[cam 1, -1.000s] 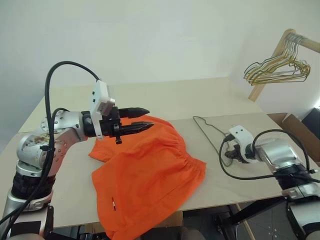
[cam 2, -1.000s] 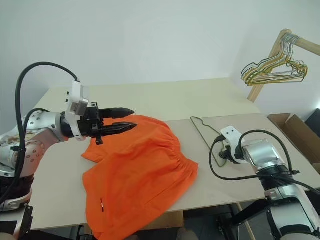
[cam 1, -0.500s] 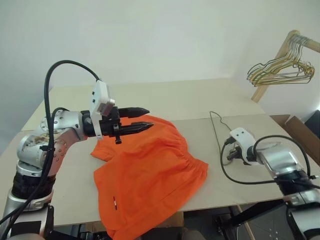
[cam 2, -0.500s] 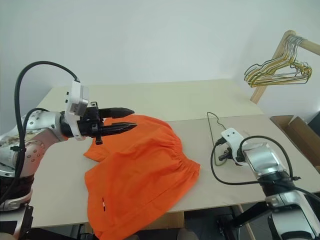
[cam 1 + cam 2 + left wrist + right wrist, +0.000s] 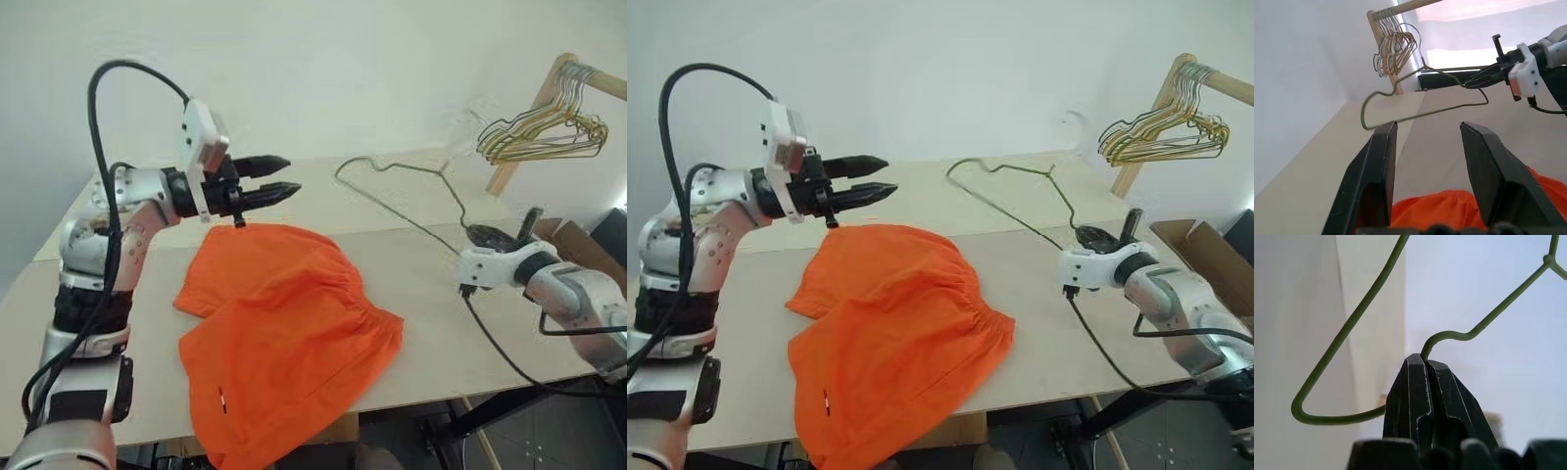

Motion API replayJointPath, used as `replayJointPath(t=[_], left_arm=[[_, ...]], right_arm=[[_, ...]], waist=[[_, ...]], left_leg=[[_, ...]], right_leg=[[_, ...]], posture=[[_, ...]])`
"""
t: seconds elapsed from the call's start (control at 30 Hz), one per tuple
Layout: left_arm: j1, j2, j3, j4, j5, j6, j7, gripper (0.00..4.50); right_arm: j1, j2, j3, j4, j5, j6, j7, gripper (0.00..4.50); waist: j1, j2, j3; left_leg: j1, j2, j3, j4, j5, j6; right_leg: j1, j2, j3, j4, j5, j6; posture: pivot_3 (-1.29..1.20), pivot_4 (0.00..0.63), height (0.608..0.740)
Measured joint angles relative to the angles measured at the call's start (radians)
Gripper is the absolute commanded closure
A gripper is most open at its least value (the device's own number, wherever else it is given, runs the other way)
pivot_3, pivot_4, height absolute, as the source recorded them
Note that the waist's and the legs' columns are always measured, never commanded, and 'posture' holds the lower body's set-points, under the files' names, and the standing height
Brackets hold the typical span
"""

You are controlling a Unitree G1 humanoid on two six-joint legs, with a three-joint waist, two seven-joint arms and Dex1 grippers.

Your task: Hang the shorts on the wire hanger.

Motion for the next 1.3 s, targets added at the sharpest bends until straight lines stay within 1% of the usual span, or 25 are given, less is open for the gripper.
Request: replayJointPath(t=[0.03,0.1,0.13,0.3,0.33,0.47,0.6,0.77,0.87,1.0,1.03,1.07,1.1,1.17,1.23,1.27,1.3], left_arm=[[-0.023,-0.009,-0.004,0.032,0.016,-0.015,-0.015,2.28],[-0.052,-0.019,-0.021,0.083,0.027,-0.031,-0.055,1.94],[-0.067,-0.018,-0.036,0.116,0.034,-0.033,-0.092,1.71],[-0.124,-0.018,-0.125,0.243,0.103,-0.096,-0.261,0.2],[-0.13,-0.018,-0.139,0.26,0.117,-0.1,-0.279,0.09],[-0.144,-0.032,-0.222,0.327,0.22,-0.156,-0.342,0.09],[-0.146,-0.053,-0.288,0.335,0.275,-0.14,-0.385,0.09],[-0.133,-0.066,-0.342,0.303,0.367,-0.147,-0.365,0.09],[-0.115,-0.081,-0.349,0.294,0.39,-0.136,-0.349,0.62],[-0.108,-0.085,-0.349,0.284,0.414,-0.138,-0.33,1.91],[-0.107,-0.085,-0.349,0.283,0.415,-0.138,-0.33,2.12],[-0.102,-0.085,-0.349,0.28,0.42,-0.138,-0.329,2.55],[-0.099,-0.085,-0.349,0.278,0.422,-0.138,-0.329,2.81],[-0.095,-0.085,-0.349,0.273,0.423,-0.136,-0.329,3.47],[-0.092,-0.085,-0.348,0.265,0.424,-0.134,-0.329,4.21],[-0.089,-0.085,-0.345,0.264,0.425,-0.127,-0.318,4.46],[-0.088,-0.084,-0.335,0.267,0.425,-0.117,-0.305,4.48]], right_arm=[[-0.022,-0.004,0.002,0.027,-0.047,-0.065,-0.041,4.48],[-0.05,-0.008,0.007,0.061,-0.114,-0.156,-0.09,4.5],[-0.06,-0.01,0.011,0.073,-0.14,-0.198,-0.104,4.5],[-0.1,-0.011,0.017,0.119,-0.213,-0.349,-0.137,4.5],[-0.113,-0.008,0.018,0.127,-0.224,-0.362,-0.14,4.5],[-0.168,0.015,0.018,0.153,-0.258,-0.41,-0.145,4.5],[-0.207,0.025,0.018,0.163,-0.285,-0.441,-0.145,4.5],[-0.235,0.041,0.018,0.17,-0.307,-0.457,-0.144,4.5],[-0.236,0.051,0.018,0.169,-0.312,-0.462,-0.142,4.5],[-0.237,0.051,0.018,0.168,-0.321,-0.472,-0.142,4.5],[-0.237,0.051,0.018,0.168,-0.321,-0.472,-0.142,4.5],[-0.239,0.051,0.018,0.168,-0.322,-0.473,-0.142,4.5],[-0.24,0.051,0.018,0.168,-0.323,-0.473,-0.142,4.5],[-0.244,0.052,0.017,0.168,-0.33,-0.473,-0.142,4.5],[-0.249,0.053,0.018,0.168,-0.339,-0.473,-0.142,4.5],[-0.254,0.054,0.018,0.168,-0.342,-0.473,-0.142,4.5],[-0.256,0.055,0.018,0.166,-0.342,-0.474,-0.142,4.5]], waist=[[-0.006,0.0,0.0],[-0.02,0.0,0.0],[-0.028,0.0,0.0],[-0.064,0.0,0.0],[-0.074,0.0,0.0],[-0.102,0.0,0.0],[-0.117,0.0,0.0],[-0.127,0.001,0.0],[-0.131,0.001,0.0],[-0.134,0.001,0.0],[-0.134,0.001,0.0],[-0.135,0.001,0.0],[-0.135,0.001,0.0],[-0.135,0.001,0.0],[-0.135,0.001,0.0],[-0.136,0.001,0.0],[-0.136,0.001,0.0]], left_leg=[[0.0,0.0,0.0,0.0,0.0,0.0],[0.0,0.0,0.0,0.0,0.0,0.0],[0.0,0.0,0.0,0.0,0.0,0.0],[0.0,0.0,0.0,0.001,0.0,0.0],[0.0,0.0,0.0,0.001,0.0,0.0],[0.001,0.002,-0.001,0.001,0.0,0.0],[0.001,0.003,-0.001,0.001,0.0,0.0],[0.001,0.003,-0.001,0.001,0.0,0.0],[0.001,0.003,-0.001,0.001,0.0,0.0],[0.001,0.003,-0.001,0.001,0.0,0.001],[0.001,0.004,-0.001,0.001,0.0,0.001],[0.001,0.004,-0.001,0.001,0.0,0.001],[0.001,0.004,-0.001,0.001,0.0,0.0],[0.001,0.004,-0.001,0.001,0.0,0.001],[0.001,0.004,-0.001,0.001,0.0,0.0],[0.001,0.004,-0.001,0.001,0.0,0.001],[0.001,0.004,-0.002,0.001,0.0,0.001]], right_leg=[[0.0,0.0,0.0,0.0,0.0,0.0],[0.0,0.0,0.0,0.0,0.0,0.0],[0.0,0.0,0.0,0.0,0.0,0.0],[0.002,0.0,0.001,0.0,0.0,0.0],[0.002,0.0,0.001,0.0,0.0,0.001],[0.003,0.001,0.001,0.0,0.0,0.001],[0.003,0.001,0.001,0.0,0.0,0.001],[0.003,0.001,0.002,0.001,0.0,0.001],[0.003,0.001,0.002,0.001,0.0,0.001],[0.003,0.0,0.002,0.001,0.0,0.001],[0.003,0.0,0.002,0.001,0.0,0.001],[0.003,0.0,0.002,0.001,0.0,0.001],[0.003,0.001,0.002,0.001,0.0,0.001],[0.003,0.001,0.002,0.001,0.0,0.001],[0.003,0.0,0.002,0.001,0.0,0.001],[0.003,0.0,0.002,0.001,0.0,0.001],[0.003,0.001,0.002,0.001,0.0,0.001]], posture=[[-0.18,0.0,0.74],[-0.19,0.0,0.74],[-0.19,0.0,0.74],[-0.2,0.0,0.74],[-0.2,0.0,0.74],[-0.21,0.0,0.74],[-0.21,0.0,0.74],[-0.22,0.0,0.74],[-0.22,0.0,0.74],[-0.22,0.0,0.74],[-0.22,0.0,0.74],[-0.22,0.0,0.74],[-0.22,0.0,0.74],[-0.22,0.0,0.74],[-0.22,0.0,0.74],[-0.22,0.0,0.74],[-0.22,0.0,0.74]])
